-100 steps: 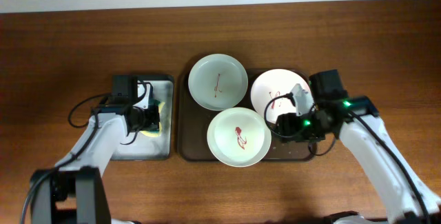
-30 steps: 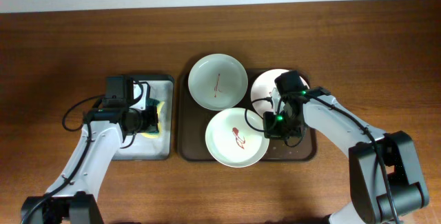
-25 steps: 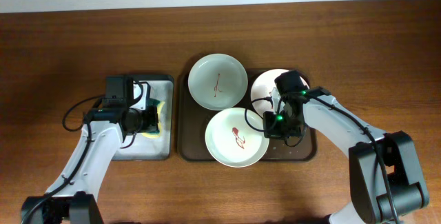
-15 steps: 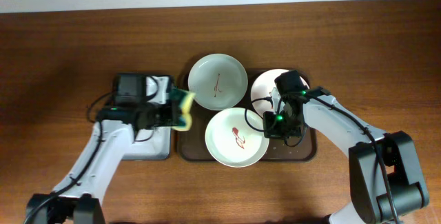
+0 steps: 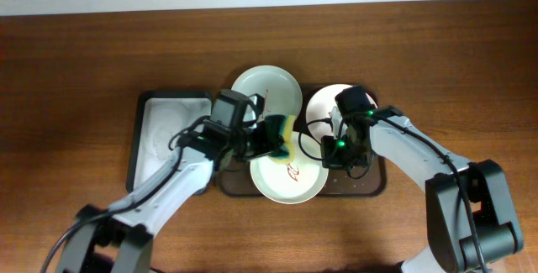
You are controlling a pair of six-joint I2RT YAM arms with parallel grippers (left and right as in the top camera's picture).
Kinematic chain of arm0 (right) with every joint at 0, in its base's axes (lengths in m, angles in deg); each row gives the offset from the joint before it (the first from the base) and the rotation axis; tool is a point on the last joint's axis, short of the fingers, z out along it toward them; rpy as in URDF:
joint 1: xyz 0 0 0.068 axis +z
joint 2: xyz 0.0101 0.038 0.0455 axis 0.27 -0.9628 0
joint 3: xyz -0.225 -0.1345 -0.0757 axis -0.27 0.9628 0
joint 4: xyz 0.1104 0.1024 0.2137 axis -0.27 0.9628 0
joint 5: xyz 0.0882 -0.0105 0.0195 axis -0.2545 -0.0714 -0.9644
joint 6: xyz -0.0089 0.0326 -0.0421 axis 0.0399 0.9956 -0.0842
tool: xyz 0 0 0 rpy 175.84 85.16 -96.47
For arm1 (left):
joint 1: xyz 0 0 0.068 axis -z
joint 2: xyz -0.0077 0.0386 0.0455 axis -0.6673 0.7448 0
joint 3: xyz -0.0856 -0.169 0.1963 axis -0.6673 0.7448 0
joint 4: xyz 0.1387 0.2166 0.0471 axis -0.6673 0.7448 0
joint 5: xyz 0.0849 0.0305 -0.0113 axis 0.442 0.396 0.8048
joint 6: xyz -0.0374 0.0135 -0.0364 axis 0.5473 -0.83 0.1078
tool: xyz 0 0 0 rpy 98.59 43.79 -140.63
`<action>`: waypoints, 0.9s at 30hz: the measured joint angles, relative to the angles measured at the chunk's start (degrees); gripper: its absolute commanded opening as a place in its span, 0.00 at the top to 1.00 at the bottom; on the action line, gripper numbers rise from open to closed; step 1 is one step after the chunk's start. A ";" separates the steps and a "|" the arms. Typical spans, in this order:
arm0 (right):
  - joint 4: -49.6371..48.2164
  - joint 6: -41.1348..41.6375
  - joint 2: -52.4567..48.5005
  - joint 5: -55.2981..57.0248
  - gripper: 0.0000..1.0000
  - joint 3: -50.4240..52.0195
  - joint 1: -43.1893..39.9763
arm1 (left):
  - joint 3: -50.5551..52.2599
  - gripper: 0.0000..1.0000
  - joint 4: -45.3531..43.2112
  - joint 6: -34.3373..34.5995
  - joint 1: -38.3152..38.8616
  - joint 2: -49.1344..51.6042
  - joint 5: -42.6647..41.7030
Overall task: Clean dirty plates on tray and stack at the side
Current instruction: 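Scrub the front plate with the sponge in the left gripper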
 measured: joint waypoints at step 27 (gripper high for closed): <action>-0.26 0.02 0.00 -0.26 0.96 0.00 0.09 | -2.62 1.00 2.38 4.87 13.29 10.78 16.09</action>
